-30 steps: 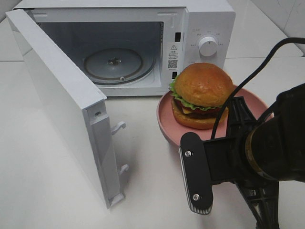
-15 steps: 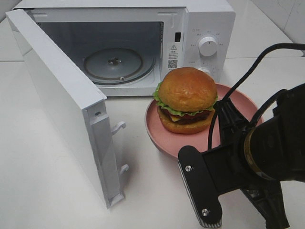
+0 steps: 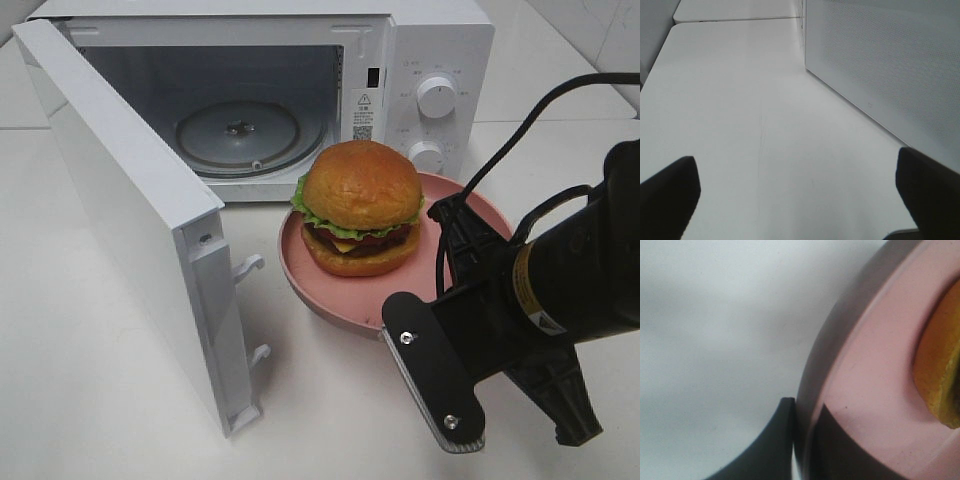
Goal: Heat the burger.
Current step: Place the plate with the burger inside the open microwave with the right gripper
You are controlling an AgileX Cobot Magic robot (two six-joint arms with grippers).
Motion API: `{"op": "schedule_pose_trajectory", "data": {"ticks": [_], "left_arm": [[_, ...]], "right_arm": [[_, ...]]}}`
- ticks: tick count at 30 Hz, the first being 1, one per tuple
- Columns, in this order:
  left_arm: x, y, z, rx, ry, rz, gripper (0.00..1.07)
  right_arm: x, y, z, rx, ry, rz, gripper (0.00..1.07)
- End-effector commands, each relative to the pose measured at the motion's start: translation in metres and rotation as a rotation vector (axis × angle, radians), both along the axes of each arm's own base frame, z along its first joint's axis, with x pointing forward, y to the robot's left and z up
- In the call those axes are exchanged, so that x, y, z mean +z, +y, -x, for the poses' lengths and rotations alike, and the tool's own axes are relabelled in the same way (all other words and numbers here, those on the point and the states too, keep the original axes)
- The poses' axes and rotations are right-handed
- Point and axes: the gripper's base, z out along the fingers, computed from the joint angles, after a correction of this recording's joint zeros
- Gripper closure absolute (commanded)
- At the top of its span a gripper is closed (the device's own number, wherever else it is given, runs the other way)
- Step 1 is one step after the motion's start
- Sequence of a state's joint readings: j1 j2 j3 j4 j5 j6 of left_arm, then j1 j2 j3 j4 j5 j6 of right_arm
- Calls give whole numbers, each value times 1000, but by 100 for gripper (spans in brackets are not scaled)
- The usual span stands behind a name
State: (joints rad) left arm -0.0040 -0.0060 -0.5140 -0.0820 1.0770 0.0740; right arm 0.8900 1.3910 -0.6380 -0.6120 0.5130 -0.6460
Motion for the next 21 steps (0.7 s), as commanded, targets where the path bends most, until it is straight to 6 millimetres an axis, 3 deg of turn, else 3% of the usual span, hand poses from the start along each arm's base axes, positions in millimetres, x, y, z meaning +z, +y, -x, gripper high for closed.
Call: {"op": "schedule_pose_trajectory", "data": {"ticks": [1,11,21], "left_arm": [[1,0,3,1,-30,2,7],[1,0,3,1,-30,2,7],[1,0,3,1,-30,2,7]], "right_arm": [[4,1,-6,75,-31,-24,106],[7,-5,-19,150,5,-79,107],[26,-16,-45,190,-30,-95,107]]}}
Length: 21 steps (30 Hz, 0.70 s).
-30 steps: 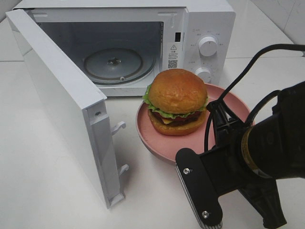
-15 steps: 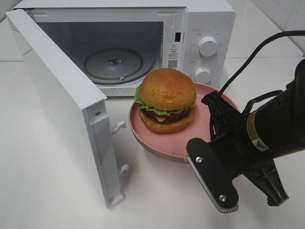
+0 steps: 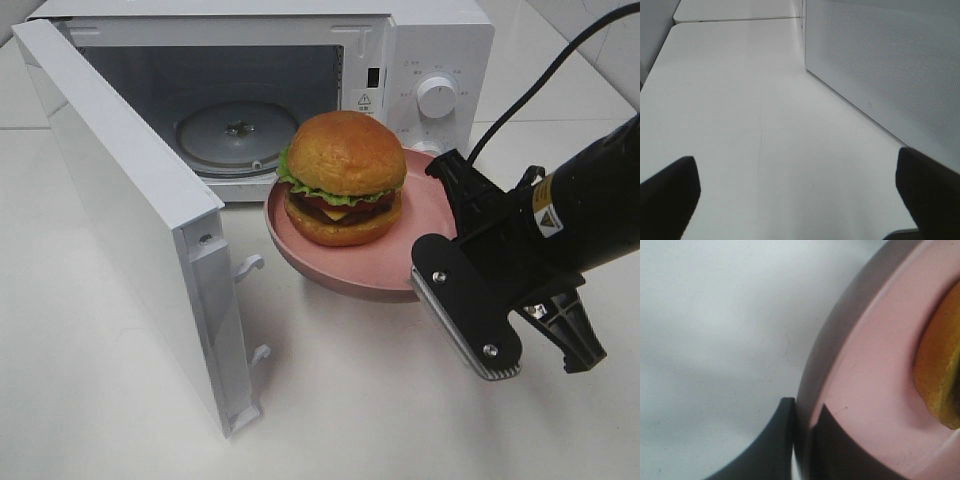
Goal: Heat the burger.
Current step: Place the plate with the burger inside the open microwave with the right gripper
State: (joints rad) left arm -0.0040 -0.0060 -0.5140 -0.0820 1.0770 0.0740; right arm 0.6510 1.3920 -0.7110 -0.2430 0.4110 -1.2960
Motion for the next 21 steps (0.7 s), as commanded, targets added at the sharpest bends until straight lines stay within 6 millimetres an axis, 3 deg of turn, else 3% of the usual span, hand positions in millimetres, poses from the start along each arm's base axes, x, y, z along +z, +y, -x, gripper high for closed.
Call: {"op": "schedule_pose_trajectory", "data": {"ticks": [1,10,21], "left_arm": [[1,0,3,1,-30,2,7],[1,0,3,1,-30,2,7],[1,0,3,1,-30,2,7]], "right_arm": [[11,2,-8,33,-55,-47,107],[22,-1,-18,95,-67,-74,107],[17,0,-21,106,-64,-53,107]]}}
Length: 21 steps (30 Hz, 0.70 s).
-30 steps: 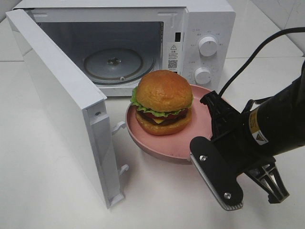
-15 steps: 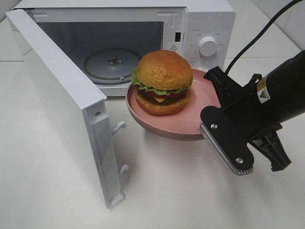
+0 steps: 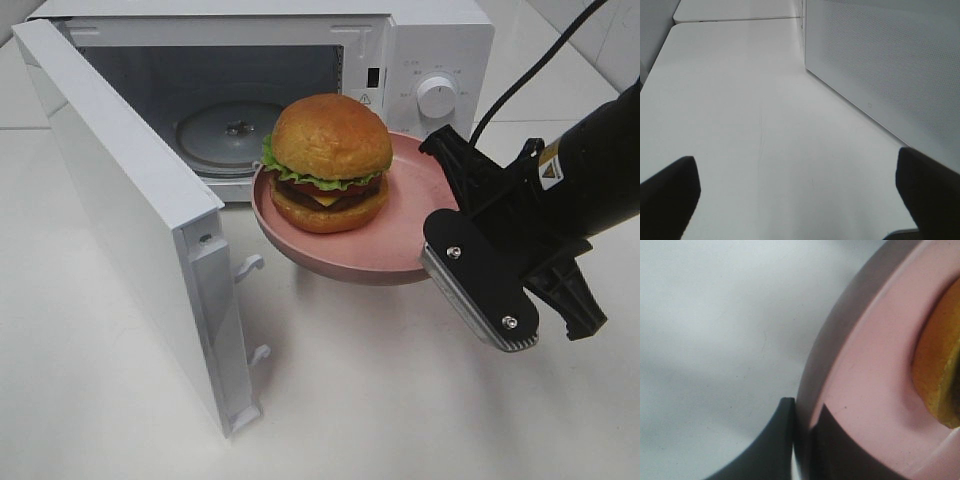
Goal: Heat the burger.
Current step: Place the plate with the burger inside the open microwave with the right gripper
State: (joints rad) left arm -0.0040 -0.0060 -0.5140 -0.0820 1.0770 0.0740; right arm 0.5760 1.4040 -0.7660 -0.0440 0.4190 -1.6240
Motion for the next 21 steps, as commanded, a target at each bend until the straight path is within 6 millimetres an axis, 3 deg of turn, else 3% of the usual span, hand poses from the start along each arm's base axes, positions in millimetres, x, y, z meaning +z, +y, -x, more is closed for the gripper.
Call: {"op": "schedule_pose_trajectory", "data": {"ticks": [1,12,21], "left_arm": [[1,0,3,1,-30,2,7],[1,0,3,1,-30,2,7],[1,0,3,1,-30,2,7]], "right_arm": [[4,4,-8,2,-52,-35,107],[0,13,-20,-6,-51,-43,107],[1,36,-32,29,-39,-39,107]]}}
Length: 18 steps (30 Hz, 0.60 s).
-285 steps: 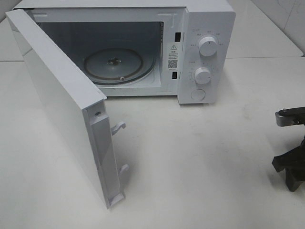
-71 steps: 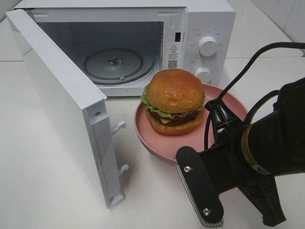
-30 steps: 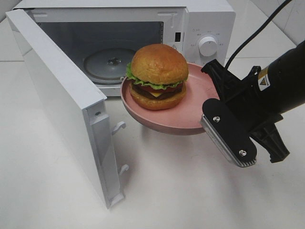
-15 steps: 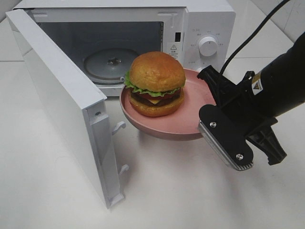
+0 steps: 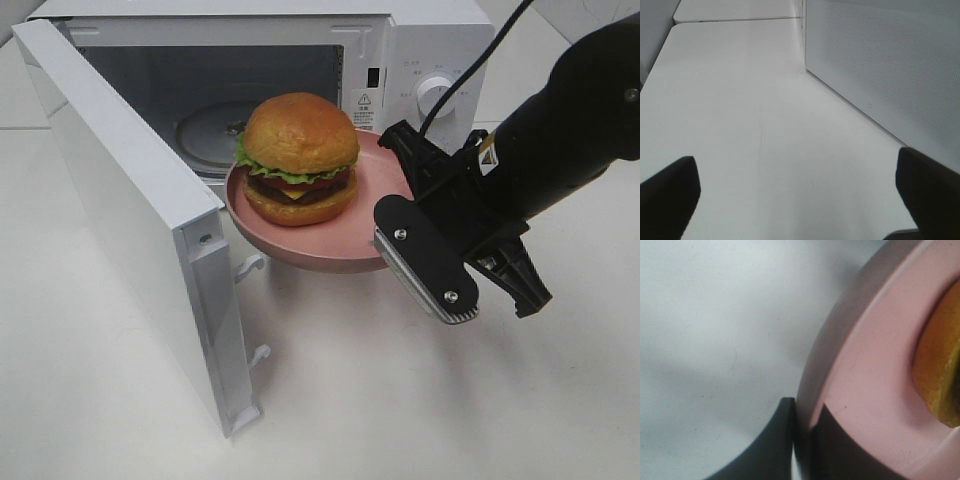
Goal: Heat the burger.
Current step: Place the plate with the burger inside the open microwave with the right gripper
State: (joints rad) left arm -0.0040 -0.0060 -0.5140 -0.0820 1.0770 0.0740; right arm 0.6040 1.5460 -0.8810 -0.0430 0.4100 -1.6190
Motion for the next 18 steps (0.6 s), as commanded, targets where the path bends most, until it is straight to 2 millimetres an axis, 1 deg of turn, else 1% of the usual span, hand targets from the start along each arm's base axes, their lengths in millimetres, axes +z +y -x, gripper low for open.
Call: {"op": "schedule_pose_trajectory", "data": {"ticks": [1,6,12,14,17,18], "left_arm": [[1,0,3,1,-30,2,7],[1,0,3,1,-30,2,7],[1,0,3,1,-30,2,7],[1,0,3,1,-30,2,7],[1,0,3,1,-30,2,7],[1,0,3,1,-30,2,7]], "right_arm": [[10,13,-10,6,-58,-52,107],[10,20,-19,-5,-54,-57,107],[9,25,-26,-6,-37,-44,107],[7,31,-34,-12,-22,-36,107],[7,32,-36,-15,-19,-35,107],[7,35,-40,-22,-12,-31,107]]}}
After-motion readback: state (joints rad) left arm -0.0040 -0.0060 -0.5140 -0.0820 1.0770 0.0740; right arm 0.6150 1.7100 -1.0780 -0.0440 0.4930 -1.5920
